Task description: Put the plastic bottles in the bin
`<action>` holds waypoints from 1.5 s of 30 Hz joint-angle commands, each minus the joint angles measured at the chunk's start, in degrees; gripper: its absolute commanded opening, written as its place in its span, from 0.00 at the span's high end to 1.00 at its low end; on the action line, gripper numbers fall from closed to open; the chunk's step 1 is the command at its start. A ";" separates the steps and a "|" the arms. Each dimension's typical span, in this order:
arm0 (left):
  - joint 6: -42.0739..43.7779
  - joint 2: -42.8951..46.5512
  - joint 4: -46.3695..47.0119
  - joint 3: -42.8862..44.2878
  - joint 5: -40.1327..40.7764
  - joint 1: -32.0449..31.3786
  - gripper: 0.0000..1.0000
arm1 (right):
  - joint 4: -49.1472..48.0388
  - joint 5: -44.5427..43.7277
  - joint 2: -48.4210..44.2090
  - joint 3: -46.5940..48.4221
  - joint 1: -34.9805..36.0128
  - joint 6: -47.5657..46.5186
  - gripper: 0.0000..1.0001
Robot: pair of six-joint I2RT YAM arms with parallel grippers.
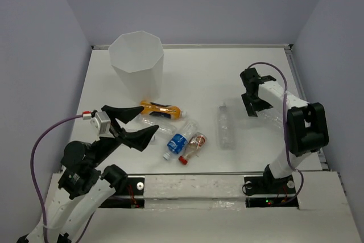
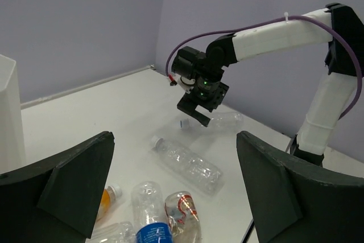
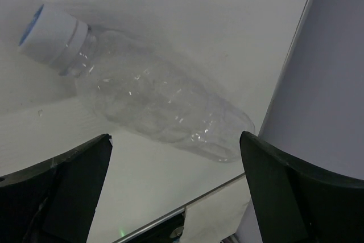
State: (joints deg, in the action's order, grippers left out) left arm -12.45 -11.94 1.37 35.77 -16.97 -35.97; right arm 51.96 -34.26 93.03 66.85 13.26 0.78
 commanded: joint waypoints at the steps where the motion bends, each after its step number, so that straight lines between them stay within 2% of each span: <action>1: 0.93 -1.50 1.01 2.46 0.62 -0.60 0.01 | -5.90 -0.37 5.39 4.16 0.54 -5.52 0.00; 6: 1.11 -2.47 0.83 2.55 0.98 -0.60 0.01 | -10.81 2.08 11.02 7.06 -0.07 -9.65 0.00; 9: 1.37 -2.91 0.74 2.46 0.98 -0.60 0.01 | -13.90 7.09 13.22 8.21 -2.44 -10.79 0.07; 13: 1.37 -3.17 0.39 2.55 2.03 -0.60 0.01 | -17.06 9.74 14.37 6.72 -3.68 -9.57 0.25; 14: 1.37 -3.26 0.30 2.64 2.29 -0.60 0.01 | -18.29 8.87 14.19 5.32 -3.68 -9.22 0.36; 15: 1.37 -3.35 0.30 2.64 2.38 -0.60 0.01 | -18.82 8.34 13.32 4.70 -4.29 -8.60 0.41; 17: 1.37 -3.52 0.30 2.73 2.64 -0.68 0.01 | -19.53 6.50 12.35 3.64 -4.29 -8.42 0.43; 18: 1.37 -3.70 0.22 2.73 2.73 -0.60 0.01 | -19.71 5.27 11.04 3.64 -4.81 -8.07 0.50; 21: 1.37 -4.31 0.22 2.64 2.82 -0.60 0.01 | -19.80 3.50 7.96 4.51 -4.82 -7.20 0.57; 24: 1.29 -4.75 0.22 2.55 3.61 -0.51 0.01 | -19.80 3.15 1.29 6.53 -4.82 -5.70 0.63; 28: 0.93 -5.19 0.39 2.73 4.58 -0.07 0.01 | -19.80 6.30 -9.95 11.27 -0.70 -4.47 0.64; 31: 0.76 -5.37 0.39 2.81 6.59 0.81 0.01 | -22.77 11.39 -17.78 15.86 6.24 -3.94 0.63; 32: 0.50 -5.20 0.30 2.90 9.21 1.07 0.01 | -24.09 15.15 -19.19 19.25 9.91 -2.98 0.63; 34: -0.03 -4.84 -0.40 3.08 13.00 1.69 0.01 | -29.97 20.87 -21.57 22.43 12.75 0.43 0.63; 35: -0.82 -4.67 -0.75 3.08 17.37 1.95 0.01 | -35.65 27.95 -21.93 24.45 14.76 2.37 0.63; 38: -2.14 -4.66 -2.93 3.43 24.95 3.27 0.01 | -46.57 38.43 -20.97 24.91 17.67 8.18 0.63; 39: -2.40 -4.75 -3.47 3.87 28.54 3.71 0.01 | -54.35 39.52 -20.09 25.17 20.20 9.15 0.63; 40: -2.93 -5.19 -4.17 3.96 31.10 4.41 0.01 | -57.56 40.58 -17.39 25.78 21.45 9.94 0.63; 45: -4.43 -6.51 -5.58 3.96 35.60 6.61 0.01 | -69.00 44.18 -4.81 37.89 27.86 11.96 0.63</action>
State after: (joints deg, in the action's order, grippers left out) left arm -15.14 -16.67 -3.97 37.60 10.87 -30.85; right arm -3.64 1.93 77.21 97.84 37.10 8.29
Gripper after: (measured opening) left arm 0.989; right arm 0.664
